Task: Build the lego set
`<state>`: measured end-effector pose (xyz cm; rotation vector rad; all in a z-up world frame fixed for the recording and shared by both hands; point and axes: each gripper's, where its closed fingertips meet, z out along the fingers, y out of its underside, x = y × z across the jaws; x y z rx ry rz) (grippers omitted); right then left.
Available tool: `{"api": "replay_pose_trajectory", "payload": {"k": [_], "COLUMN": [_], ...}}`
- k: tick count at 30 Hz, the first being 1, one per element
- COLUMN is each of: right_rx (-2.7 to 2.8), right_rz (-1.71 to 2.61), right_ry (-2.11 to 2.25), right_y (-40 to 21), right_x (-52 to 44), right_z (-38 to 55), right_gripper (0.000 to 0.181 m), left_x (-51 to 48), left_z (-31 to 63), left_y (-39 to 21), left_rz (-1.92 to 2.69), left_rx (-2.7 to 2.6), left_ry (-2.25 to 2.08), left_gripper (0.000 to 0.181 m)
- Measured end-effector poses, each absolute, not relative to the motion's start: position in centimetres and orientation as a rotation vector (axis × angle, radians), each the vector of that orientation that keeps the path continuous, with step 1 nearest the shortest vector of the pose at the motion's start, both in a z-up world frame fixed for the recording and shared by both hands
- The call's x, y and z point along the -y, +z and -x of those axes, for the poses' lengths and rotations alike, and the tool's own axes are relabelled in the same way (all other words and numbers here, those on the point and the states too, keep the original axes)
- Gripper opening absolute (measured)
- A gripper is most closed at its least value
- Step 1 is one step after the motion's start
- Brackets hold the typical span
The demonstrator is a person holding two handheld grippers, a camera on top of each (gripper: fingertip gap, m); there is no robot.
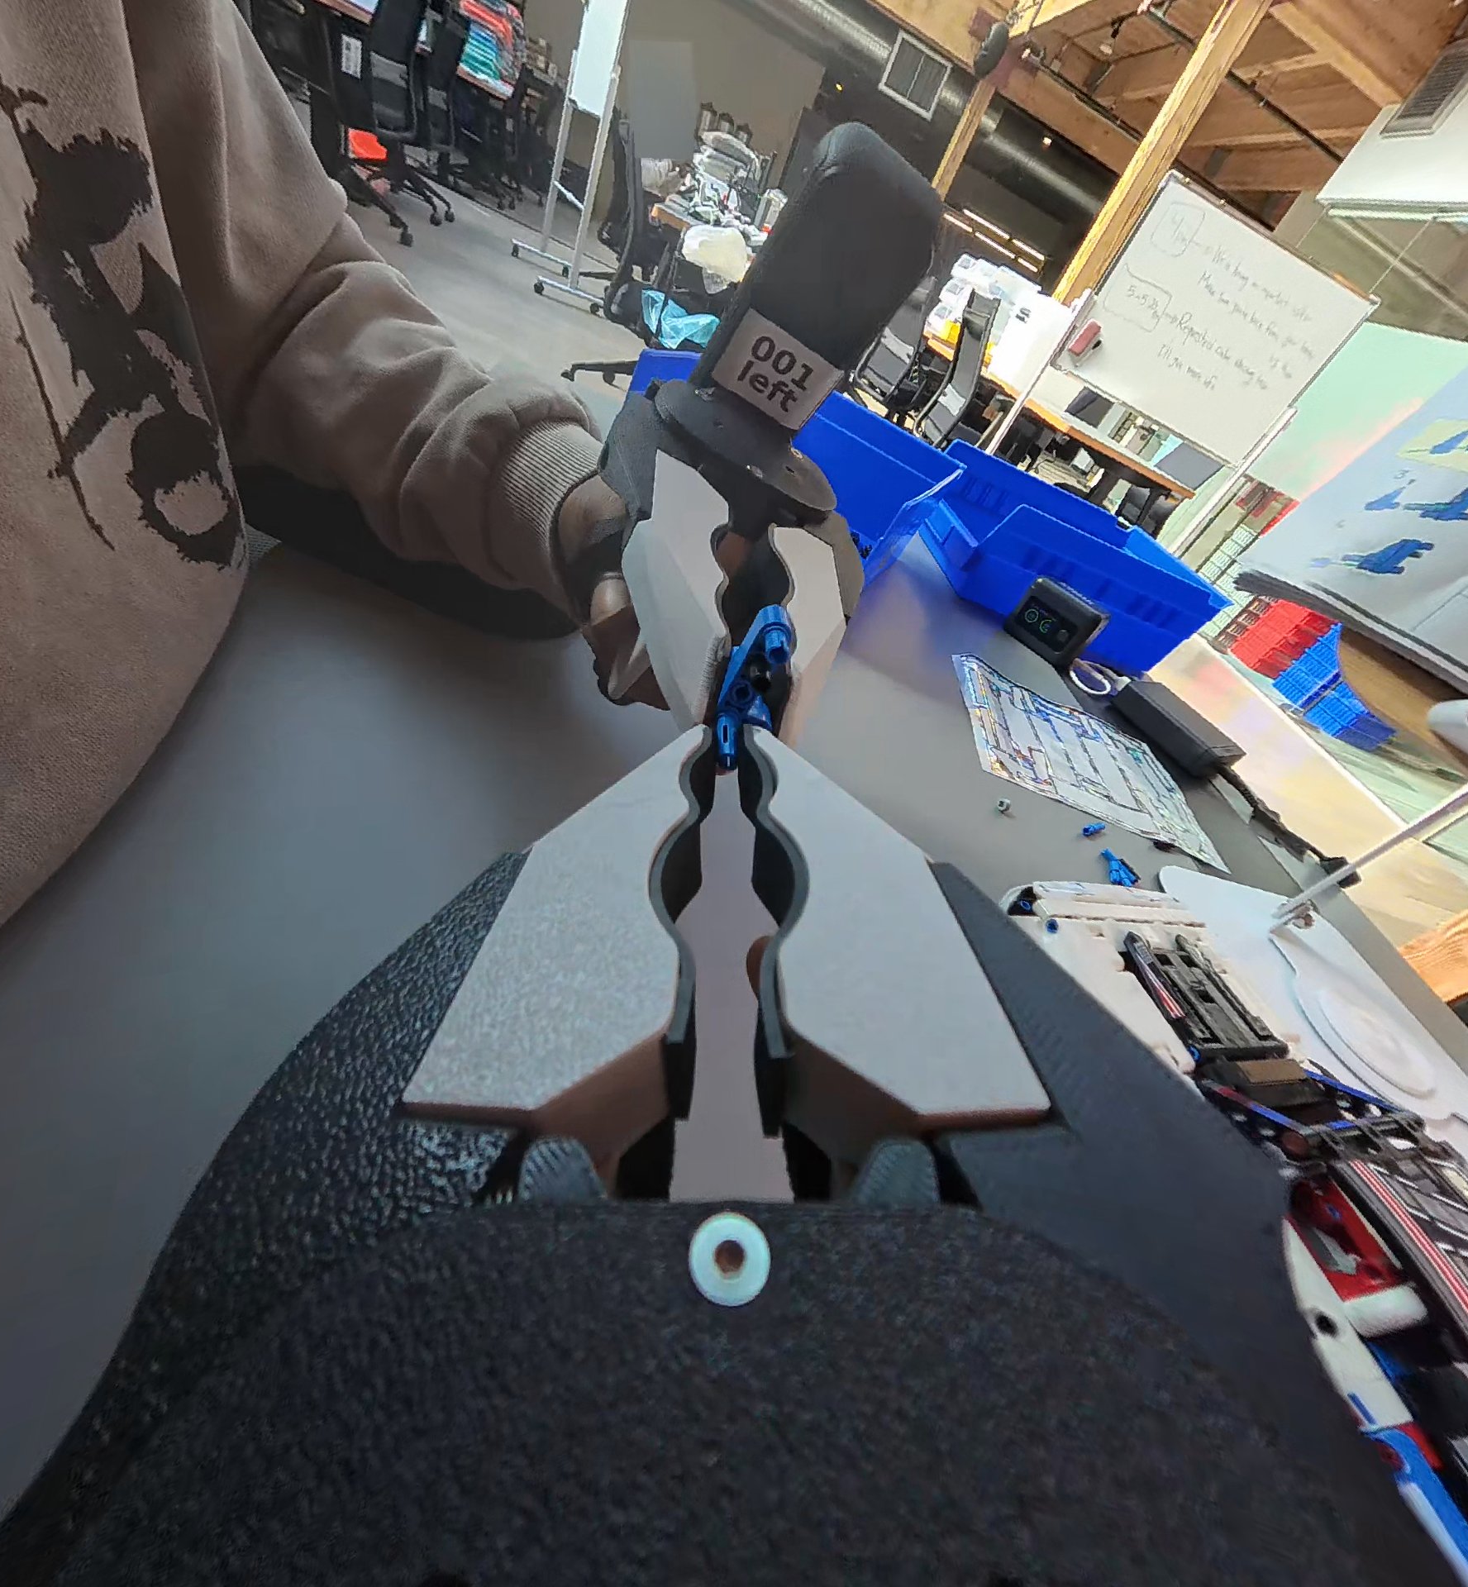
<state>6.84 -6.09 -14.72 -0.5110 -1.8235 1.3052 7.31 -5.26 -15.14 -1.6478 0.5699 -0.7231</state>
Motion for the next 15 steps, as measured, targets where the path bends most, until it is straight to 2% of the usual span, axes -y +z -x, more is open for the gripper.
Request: {"api": "replay_pose_trajectory", "payload": {"k": [9, 15], "right_rx": [1.852, 1.854], "right_rz": [0.489, 0.573], "right_ry": [1.164, 1.375], "right_y": [-15.6, -14.8], "right_x": [5.9, 6.3], "right_z": [-6.4, -7.2], "right_gripper": [0.003, 0.014], "left_x": [5.1, 5.8], "left_z": [-6.8, -7.1], "left_y": [-16.1, -14.6], "left_rz": [1.628, 1.421], "left_rx": [-0.662, -0.881], "left_ry": [-0.550, -0.078], "left_gripper": [0.014, 0.014]}}
